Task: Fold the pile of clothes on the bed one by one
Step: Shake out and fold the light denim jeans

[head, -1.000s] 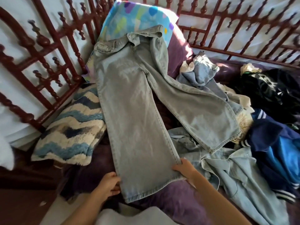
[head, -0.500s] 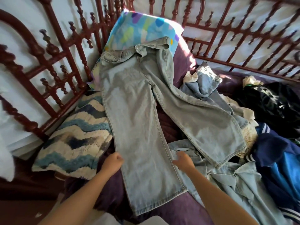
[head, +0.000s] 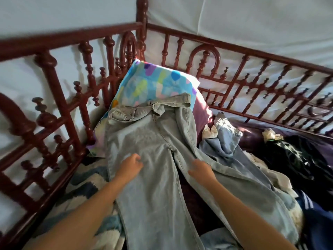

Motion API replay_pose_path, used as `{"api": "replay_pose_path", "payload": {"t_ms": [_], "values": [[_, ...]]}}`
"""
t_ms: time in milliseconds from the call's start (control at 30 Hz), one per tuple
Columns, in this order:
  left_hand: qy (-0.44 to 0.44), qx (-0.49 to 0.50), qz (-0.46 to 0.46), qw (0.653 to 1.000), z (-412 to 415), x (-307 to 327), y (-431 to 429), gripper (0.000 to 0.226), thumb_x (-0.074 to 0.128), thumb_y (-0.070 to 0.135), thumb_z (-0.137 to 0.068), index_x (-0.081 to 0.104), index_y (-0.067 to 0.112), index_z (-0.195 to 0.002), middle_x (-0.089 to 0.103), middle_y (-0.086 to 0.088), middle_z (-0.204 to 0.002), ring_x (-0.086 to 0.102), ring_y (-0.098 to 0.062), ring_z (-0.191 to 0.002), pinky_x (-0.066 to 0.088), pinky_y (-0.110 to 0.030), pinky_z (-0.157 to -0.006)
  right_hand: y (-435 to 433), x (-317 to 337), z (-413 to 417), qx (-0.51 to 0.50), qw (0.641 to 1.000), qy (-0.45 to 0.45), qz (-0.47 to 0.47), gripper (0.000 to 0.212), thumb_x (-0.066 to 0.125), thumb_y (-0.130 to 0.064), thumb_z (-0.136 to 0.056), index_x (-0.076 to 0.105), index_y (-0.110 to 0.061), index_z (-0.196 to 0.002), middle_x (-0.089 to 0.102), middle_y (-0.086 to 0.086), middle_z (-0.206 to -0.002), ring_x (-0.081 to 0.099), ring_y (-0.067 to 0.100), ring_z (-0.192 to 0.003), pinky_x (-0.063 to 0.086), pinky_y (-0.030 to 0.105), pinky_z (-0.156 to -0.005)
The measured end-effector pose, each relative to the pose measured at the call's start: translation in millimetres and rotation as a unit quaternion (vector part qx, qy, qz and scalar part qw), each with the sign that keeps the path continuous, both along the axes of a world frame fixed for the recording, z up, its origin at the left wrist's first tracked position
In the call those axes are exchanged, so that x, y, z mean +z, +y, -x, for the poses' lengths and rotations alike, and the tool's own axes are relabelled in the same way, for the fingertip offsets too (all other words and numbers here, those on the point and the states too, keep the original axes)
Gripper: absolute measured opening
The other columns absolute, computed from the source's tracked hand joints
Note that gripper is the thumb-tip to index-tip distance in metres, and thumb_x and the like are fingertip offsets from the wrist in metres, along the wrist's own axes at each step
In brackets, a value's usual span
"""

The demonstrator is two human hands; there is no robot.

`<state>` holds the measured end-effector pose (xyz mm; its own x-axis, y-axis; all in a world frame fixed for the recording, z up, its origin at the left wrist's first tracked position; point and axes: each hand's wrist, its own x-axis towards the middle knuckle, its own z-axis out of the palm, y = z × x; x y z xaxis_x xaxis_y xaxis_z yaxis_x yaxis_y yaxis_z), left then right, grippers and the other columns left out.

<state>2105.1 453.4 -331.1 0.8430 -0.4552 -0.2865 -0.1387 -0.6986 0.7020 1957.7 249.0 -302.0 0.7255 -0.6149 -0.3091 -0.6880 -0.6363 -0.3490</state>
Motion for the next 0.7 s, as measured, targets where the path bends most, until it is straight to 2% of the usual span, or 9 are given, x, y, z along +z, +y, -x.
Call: {"api": "replay_pose_path", "payload": {"t_ms": [200,300,367,433,533,633,700], "values": [[-0.053,-0.025,-0.037,0.998,-103,-20,-30,0.034,0.052,0.022,-0.093,0.052,0.007,-0.124,0.054,-0.014,-0.127,0.05,-0.028,-0.118,0.039,-0.034,-0.094,-30,-2,-99,0.03,0.999,0.013,0.025,0.042,0.055,-0.023,-0.087,0.049,-0.012,-0.127,0.048,0.01,-0.127,0.043,0.026,-0.121,0.035,0.028,-0.095],[-0.113,-0.032,-0.075,0.99,-151,-31,-40,0.03,0.049,0.021,-0.093,0.055,0.007,-0.119,0.057,-0.014,-0.122,0.052,-0.03,-0.114,0.039,-0.035,-0.092,-50,-6,-148,0.036,0.998,0.03,0.034,0.043,0.053,-0.026,-0.087,0.046,-0.013,-0.128,0.045,0.008,-0.13,0.042,0.026,-0.122,0.036,0.031,-0.097],[-0.167,-0.036,-0.095,0.981,-180,-36,-48,0.034,0.049,0.022,-0.092,0.054,0.011,-0.124,0.055,-0.011,-0.126,0.051,-0.028,-0.115,0.04,-0.034,-0.091,-64,-9,-180,0.055,0.996,0.044,0.045,0.043,0.051,-0.026,-0.088,0.045,-0.012,-0.129,0.045,0.009,-0.131,0.041,0.026,-0.122,0.037,0.032,-0.097],[-0.221,-0.015,-0.09,0.971,-206,-38,-58,0.044,0.049,0.024,-0.092,0.045,0.016,-0.135,0.044,-0.009,-0.138,0.042,-0.026,-0.125,0.038,-0.035,-0.099,-75,-11,-211,0.075,0.994,0.046,0.064,0.044,0.051,-0.024,-0.088,0.044,-0.014,-0.13,0.046,0.009,-0.132,0.041,0.026,-0.122,0.038,0.033,-0.097],[-0.264,0.009,-0.092,0.96,-243,-36,-76,0.058,0.051,0.028,-0.092,0.03,0.021,-0.145,0.024,-0.011,-0.151,0.026,-0.029,-0.137,0.027,-0.039,-0.108,-94,-10,-251,0.1,0.989,0.043,0.099,0.045,0.049,-0.024,-0.089,0.042,-0.02,-0.134,0.043,0.005,-0.137,0.037,0.026,-0.127,0.036,0.035,-0.102],[-0.269,-0.042,-0.147,0.951,-273,-40,-90,0.07,0.053,0.036,-0.09,0.013,0.033,-0.148,0.011,-0.014,-0.154,0.017,-0.033,-0.141,0.03,-0.044,-0.109,-113,-4,-279,0.147,0.977,0.056,0.144,0.053,0.05,-0.026,-0.088,0.036,-0.024,-0.139,0.037,0.001,-0.145,0.032,0.025,-0.132,0.034,0.038,-0.105],[-0.258,-0.076,-0.173,0.947,-291,-44,-97,0.075,0.054,0.043,-0.089,0.006,0.041,-0.147,0.004,-0.014,-0.155,0.011,-0.036,-0.141,0.028,-0.048,-0.11,-124,5,-295,0.179,0.96,0.031,0.211,0.059,0.049,-0.025,-0.088,0.03,-0.027,-0.143,0.03,-0.003,-0.15,0.024,0.022,-0.138,0.026,0.04,-0.11]]}}
